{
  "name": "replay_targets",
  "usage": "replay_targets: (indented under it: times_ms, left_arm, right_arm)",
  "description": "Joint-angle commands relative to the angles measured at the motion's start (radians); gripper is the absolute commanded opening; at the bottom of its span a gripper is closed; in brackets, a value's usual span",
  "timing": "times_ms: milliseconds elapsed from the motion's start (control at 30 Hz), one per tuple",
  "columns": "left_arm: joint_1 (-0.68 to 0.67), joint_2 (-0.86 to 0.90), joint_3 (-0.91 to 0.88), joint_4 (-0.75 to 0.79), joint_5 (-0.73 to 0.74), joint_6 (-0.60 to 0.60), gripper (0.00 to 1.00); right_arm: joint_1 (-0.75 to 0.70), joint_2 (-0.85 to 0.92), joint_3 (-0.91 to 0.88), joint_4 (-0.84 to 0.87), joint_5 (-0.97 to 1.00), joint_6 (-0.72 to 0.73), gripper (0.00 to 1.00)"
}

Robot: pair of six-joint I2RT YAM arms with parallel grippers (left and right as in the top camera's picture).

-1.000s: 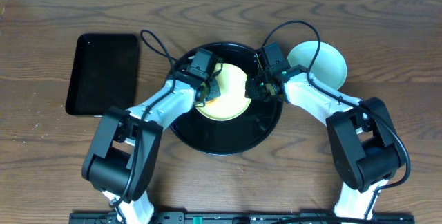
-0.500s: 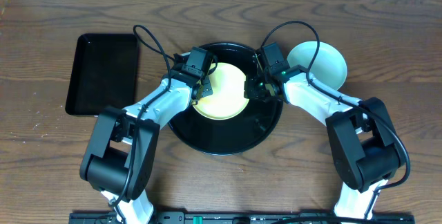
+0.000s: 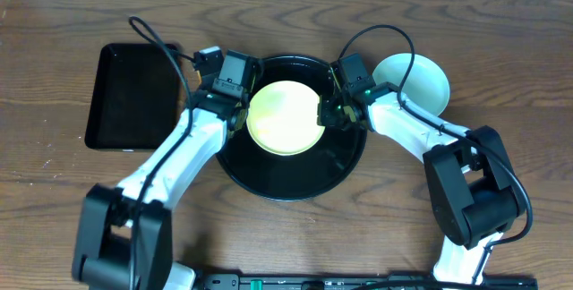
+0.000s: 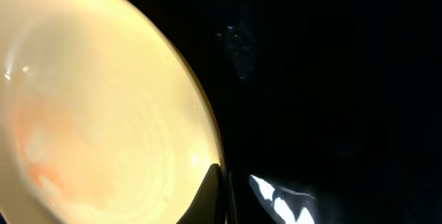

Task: Clean dirty plates on tray and stack at the side
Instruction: 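Grasp the yellow plate rim with the right gripper and tilt it up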

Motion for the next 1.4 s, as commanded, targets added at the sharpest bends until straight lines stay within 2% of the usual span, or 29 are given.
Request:
replay_targets:
  times_ms: [0,133,267,433,533,633,700,767,867,933,1167,1267,1367]
  left_arm:
    - [-0.002,-0.033,-0.008,-0.052,0.055,0.01,0.08]
    - [-0.002,-0.026,-0.018,-0.091,0.248,0.006,0.08]
    - [-0.002,-0.019,-0.037,-0.089,0.398,0.006,0.08]
    - [-0.002,-0.013,-0.037,-0.093,0.434,0.006,0.08]
    - [-0.002,-0.013,-0.037,-0.093,0.434,0.006,0.08]
    - [-0.002,-0.013,-0.037,-0.098,0.434,0.006,0.09]
    - [-0.002,-0.013,-0.037,-0.105,0.434,0.006,0.08]
    - [-0.002,-0.013,-0.037,-0.109,0.434,0.006,0.08]
    - [-0.002,-0.013,-0.037,-0.108,0.434,0.006,0.08]
    - [-0.002,-0.013,-0.037,-0.111,0.434,0.006,0.08]
    - [-0.002,-0.013,-0.037,-0.116,0.434,0.006,0.08]
    - [-0.002,-0.013,-0.037,-0.115,0.434,0.006,0.08]
    - [-0.002,-0.013,-0.037,-0.115,0.434,0.006,0.09]
  right_arm:
    - [-0.005,-0.016,0.056,-0.042,0.082,-0.066,0.01]
    - [-0.005,-0.048,0.142,-0.138,0.191,-0.114,0.01]
    - [-0.003,-0.079,0.254,-0.244,0.244,-0.233,0.01]
    - [0.01,-0.13,0.373,-0.346,0.348,-0.338,0.01]
    - [0.016,-0.154,0.402,-0.369,0.346,-0.348,0.01]
    - [0.016,-0.155,0.401,-0.404,0.338,-0.293,0.24]
    - [0.014,-0.138,0.391,-0.419,0.293,-0.282,0.34]
    - [0.014,-0.107,0.381,-0.417,0.23,-0.283,0.5]
    - [0.017,-0.033,0.381,-0.408,0.138,-0.324,0.65]
    - [0.017,0.026,0.381,-0.402,0.09,-0.332,0.71]
    - [0.017,0.192,0.381,-0.357,0.041,-0.331,0.72]
    - [0.018,0.225,0.381,-0.328,0.041,-0.328,0.63]
    - [0.019,0.243,0.381,-0.314,0.042,-0.328,0.47]
